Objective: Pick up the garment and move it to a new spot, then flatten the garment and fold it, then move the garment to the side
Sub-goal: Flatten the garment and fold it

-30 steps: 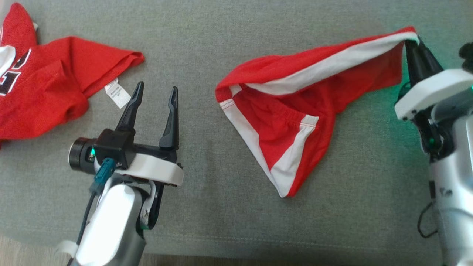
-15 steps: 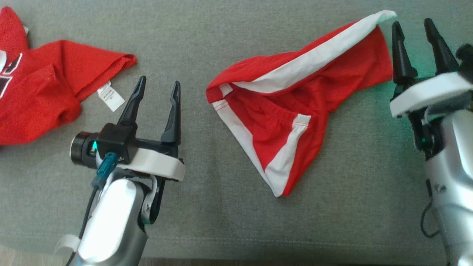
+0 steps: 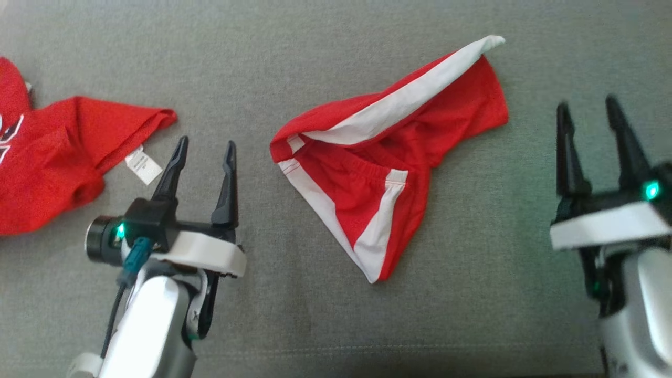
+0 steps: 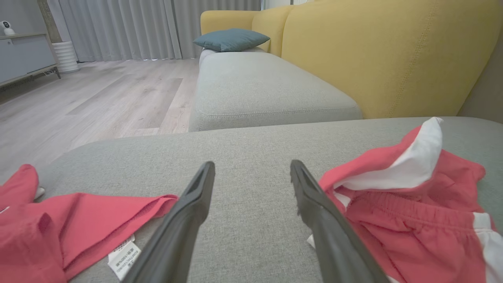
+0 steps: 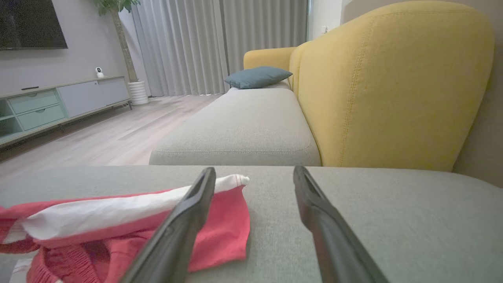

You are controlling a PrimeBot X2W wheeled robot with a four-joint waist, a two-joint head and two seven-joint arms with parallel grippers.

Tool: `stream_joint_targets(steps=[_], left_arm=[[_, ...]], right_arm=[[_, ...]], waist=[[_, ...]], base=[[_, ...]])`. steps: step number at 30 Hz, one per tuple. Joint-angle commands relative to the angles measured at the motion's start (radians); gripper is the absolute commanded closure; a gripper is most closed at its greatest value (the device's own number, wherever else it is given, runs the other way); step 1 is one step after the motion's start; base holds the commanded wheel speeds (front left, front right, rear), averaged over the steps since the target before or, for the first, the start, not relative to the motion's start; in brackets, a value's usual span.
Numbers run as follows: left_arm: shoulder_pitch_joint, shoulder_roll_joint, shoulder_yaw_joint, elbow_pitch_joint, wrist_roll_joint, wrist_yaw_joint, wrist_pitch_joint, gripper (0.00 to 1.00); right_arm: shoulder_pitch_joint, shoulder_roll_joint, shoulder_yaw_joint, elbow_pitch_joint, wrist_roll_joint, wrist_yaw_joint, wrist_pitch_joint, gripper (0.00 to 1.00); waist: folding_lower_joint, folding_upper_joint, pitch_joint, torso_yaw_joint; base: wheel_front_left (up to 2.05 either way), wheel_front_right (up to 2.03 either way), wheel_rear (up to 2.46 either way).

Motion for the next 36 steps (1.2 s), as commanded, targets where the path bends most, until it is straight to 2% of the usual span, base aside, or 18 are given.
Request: stream_joint_targets(steps=[1,8,20,23,29,35,36], left_arm=[[-0.004,0.025,0.044,-0.028,0.0,0.005,-0.005,0.0],[0.031,0.027,0.051,-0.032,-0.005,0.017,-0.005,0.0],[0.035,0.03,0.033,-0.038,-0.002,0.017,-0.003,0.0],[0.014,0.032,0.001,-0.044,0.014,0.002,0.017,0.0],[-0.084,0.011,-0.077,-0.011,0.017,-0.068,0.128,0.0],[-0.187,0.017,-0.091,0.083,0.006,-0.107,0.239,0.0],[-0.198,0.019,-0.09,0.103,-0.004,-0.117,0.26,0.13]], right_arm=[[0.047,0.018,0.004,-0.073,-0.011,0.007,0.018,0.0],[0.147,0.071,-0.009,-0.174,-0.018,0.007,0.062,0.0],[0.172,0.085,-0.008,-0.216,-0.021,0.007,0.088,0.0],[0.173,0.086,-0.008,-0.219,-0.021,0.007,0.094,0.0],[0.167,0.089,0.003,-0.227,-0.017,0.007,0.104,0.0],[0.149,0.092,0.023,-0.224,-0.009,0.007,0.104,0.0],[0.147,0.092,0.025,-0.222,-0.007,0.007,0.103,0.0]], waist=[[0.0,-0.0001,-0.018,-0.012],[0.0,-0.0001,-0.042,-0.026],[0.0,-0.0001,-0.045,-0.028],[0.0,-0.0001,-0.043,-0.028],[0.0,-0.0001,-0.017,-0.034],[0.0,-0.0001,0.013,-0.059],[0.0,-0.0001,0.017,-0.064]], base=[[0.0,0.0,0.0],[0.0,0.0,0.0],[0.0,0.0,0.0],[0.0,0.0,0.0],[0.0,0.0,0.0],[0.0,0.0,0.0],[0.0,0.0,0.0]])
